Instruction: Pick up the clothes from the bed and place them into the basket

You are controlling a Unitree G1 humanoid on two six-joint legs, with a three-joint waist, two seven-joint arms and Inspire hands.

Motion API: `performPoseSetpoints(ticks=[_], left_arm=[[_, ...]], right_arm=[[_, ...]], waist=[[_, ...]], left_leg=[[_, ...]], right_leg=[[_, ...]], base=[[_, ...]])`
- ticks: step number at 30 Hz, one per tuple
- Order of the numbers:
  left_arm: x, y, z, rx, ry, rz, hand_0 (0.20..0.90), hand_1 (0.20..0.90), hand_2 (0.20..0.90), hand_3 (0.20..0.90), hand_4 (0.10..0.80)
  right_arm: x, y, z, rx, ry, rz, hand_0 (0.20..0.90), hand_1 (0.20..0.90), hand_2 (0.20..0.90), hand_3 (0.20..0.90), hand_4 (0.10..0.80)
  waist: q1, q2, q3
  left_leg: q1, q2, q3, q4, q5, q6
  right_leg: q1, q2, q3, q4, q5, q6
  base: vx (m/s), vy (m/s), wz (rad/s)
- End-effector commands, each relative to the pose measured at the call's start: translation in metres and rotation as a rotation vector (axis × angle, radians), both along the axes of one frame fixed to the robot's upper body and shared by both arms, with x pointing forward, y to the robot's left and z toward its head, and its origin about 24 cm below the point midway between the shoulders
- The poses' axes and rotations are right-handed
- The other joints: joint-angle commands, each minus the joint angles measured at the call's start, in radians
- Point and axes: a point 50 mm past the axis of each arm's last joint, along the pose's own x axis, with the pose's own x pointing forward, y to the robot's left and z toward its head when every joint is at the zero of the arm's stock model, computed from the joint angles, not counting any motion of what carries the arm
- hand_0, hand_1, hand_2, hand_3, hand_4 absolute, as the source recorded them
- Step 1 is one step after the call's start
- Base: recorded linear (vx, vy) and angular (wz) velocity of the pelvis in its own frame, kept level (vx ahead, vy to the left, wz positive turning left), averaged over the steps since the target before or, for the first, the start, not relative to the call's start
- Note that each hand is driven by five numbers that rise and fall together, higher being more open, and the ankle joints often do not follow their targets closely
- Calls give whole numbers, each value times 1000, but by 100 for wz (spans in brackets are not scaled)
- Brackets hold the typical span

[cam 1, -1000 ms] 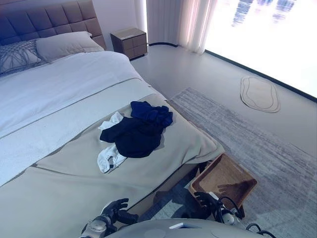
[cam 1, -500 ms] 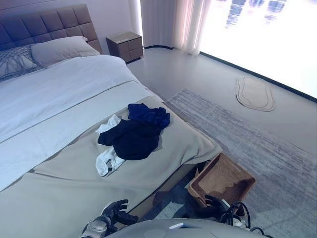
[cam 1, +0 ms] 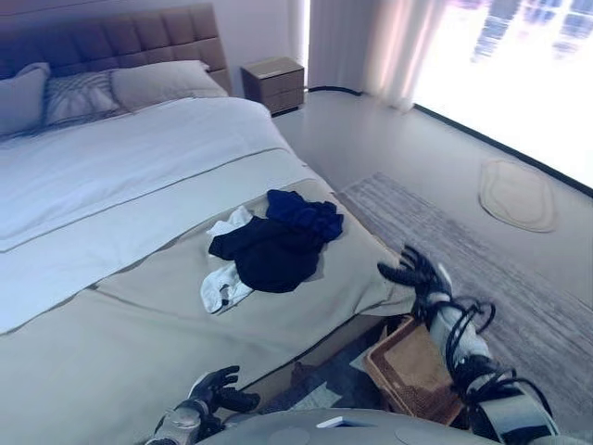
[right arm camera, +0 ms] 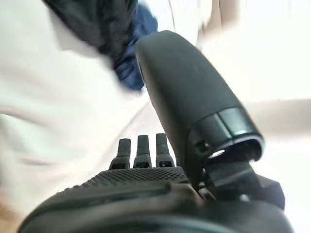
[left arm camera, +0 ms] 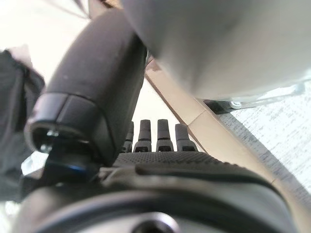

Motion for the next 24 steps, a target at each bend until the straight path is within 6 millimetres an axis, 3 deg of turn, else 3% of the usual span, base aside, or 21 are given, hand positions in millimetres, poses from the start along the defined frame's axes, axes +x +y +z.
performPoseSetpoints(ticks=[1,5,10,14,17,24], left_arm=[[-5,13,2,50,9,-31,900,900,900,900,800],[3,24,7,86,-11,-18,900,900,900,900,800],[26,29,14,89,-75,-4,900,900,900,900,800],[66,25,31,71,-208,-37,900,900,900,900,800],[90,19,43,58,-296,-68,900,900,900,900,800],[126,9,67,28,-451,-87,900,900,900,900,800]], right_arm=[[67,30,128,-494,-491,170,900,900,900,900,800],[87,36,171,-798,-551,189,900,900,900,900,800],[111,45,220,-970,-577,182,900,900,900,900,800],[124,33,256,-1085,-446,104,900,900,900,900,800],[127,15,255,-1080,-226,65,900,900,900,900,800],[128,5,246,-964,169,116,900,900,900,900,800]], waist=[[65,-76,35],[110,-97,71],[160,-111,129],[217,-107,199],[249,-92,250],[302,-62,333]], left_leg=[[-59,-116,-67,111,-99,91],[-103,-101,-89,72,-58,83],[-167,-89,-127,38,-16,70],[-269,-79,-180,12,45,52],[-320,-75,-210,12,70,38],[-439,-79,-258,-13,146,25]], right_leg=[[-35,-4,41,123,-48,-17],[-77,-13,-7,123,-29,1],[-121,-20,-58,116,-19,10],[-186,-26,-117,141,-24,14],[-231,-42,-152,188,-34,6],[-322,-47,-200,219,-54,7]], base=[[-40,9,54],[-86,-4,50],[-122,34,35],[-158,56,33],[-56,47,47],[-71,38,30]])
